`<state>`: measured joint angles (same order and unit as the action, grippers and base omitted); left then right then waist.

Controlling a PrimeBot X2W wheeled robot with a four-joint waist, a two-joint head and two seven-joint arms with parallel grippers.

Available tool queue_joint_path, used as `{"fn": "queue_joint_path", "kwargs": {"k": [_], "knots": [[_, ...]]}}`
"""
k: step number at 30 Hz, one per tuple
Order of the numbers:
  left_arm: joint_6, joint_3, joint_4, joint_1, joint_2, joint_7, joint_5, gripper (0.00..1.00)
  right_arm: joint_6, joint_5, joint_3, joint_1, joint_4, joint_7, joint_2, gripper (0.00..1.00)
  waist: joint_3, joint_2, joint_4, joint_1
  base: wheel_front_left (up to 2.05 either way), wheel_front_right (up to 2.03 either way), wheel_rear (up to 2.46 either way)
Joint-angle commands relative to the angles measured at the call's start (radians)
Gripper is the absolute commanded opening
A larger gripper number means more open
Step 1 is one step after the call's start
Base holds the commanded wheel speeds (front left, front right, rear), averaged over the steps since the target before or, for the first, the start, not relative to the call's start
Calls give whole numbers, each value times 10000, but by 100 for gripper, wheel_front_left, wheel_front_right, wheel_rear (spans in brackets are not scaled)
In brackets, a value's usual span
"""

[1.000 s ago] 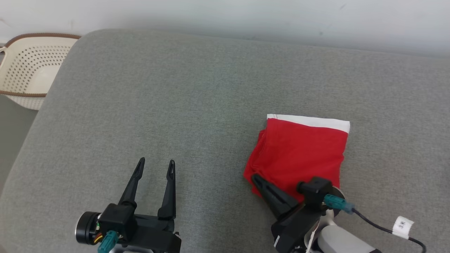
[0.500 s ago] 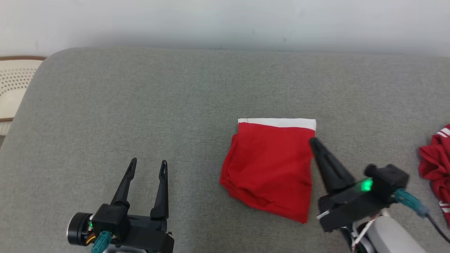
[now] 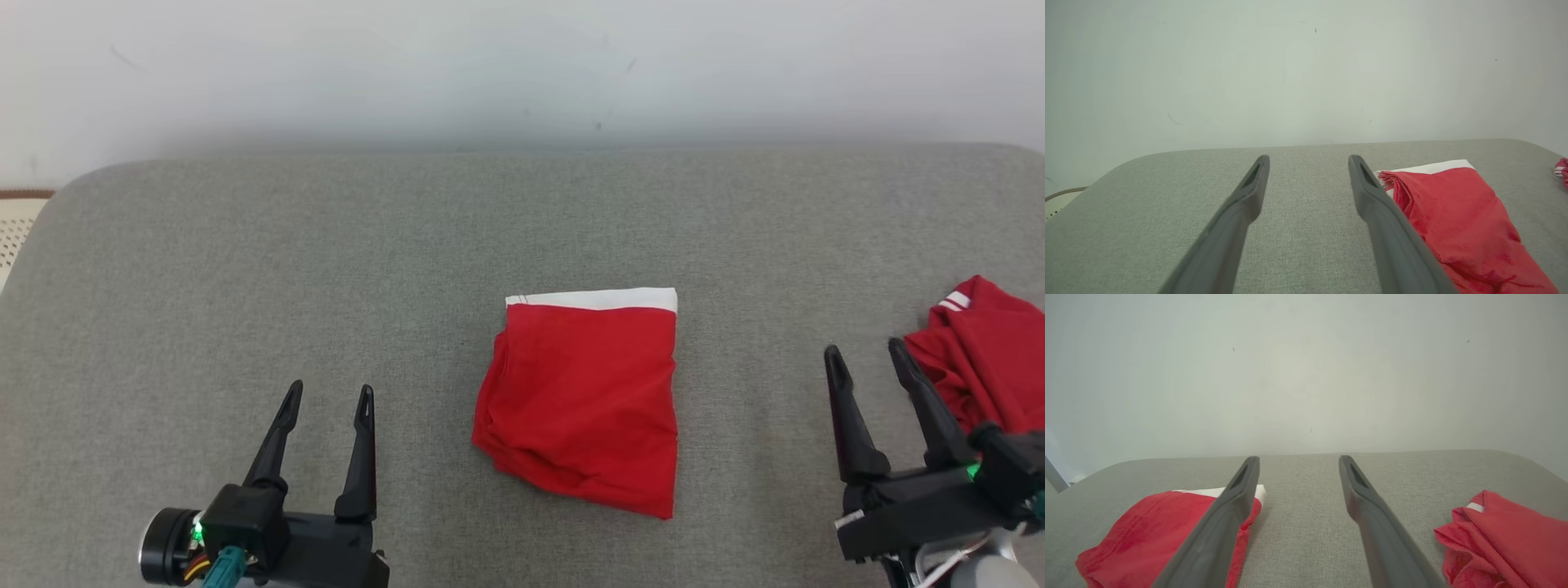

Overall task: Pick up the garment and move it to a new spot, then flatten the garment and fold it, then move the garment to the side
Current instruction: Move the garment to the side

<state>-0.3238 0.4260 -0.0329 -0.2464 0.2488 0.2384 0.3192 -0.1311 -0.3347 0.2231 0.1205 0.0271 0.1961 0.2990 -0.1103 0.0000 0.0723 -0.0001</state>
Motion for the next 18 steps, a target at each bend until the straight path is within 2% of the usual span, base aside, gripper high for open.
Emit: {"fn": "queue_joint_path", "kwargs": {"k": [1, 8, 18], "knots": [[-22, -48, -26, 161, 107, -35, 41, 100, 5, 96, -180, -274, 127, -91, -92, 100, 183, 0, -177, 1, 0, 0, 0], [-117, -155, -93, 393, 263, -75, 133, 100, 5, 395, -794, -1111, 585, -417, -374, 100, 405, 0, -358, 1, 0, 0, 0], [-254, -392, 34, 736, 474, -136, 394, 100, 5, 730, -975, -2006, 1303, -899, -634, 100, 780, 0, -385, 1, 0, 0, 0]]}}
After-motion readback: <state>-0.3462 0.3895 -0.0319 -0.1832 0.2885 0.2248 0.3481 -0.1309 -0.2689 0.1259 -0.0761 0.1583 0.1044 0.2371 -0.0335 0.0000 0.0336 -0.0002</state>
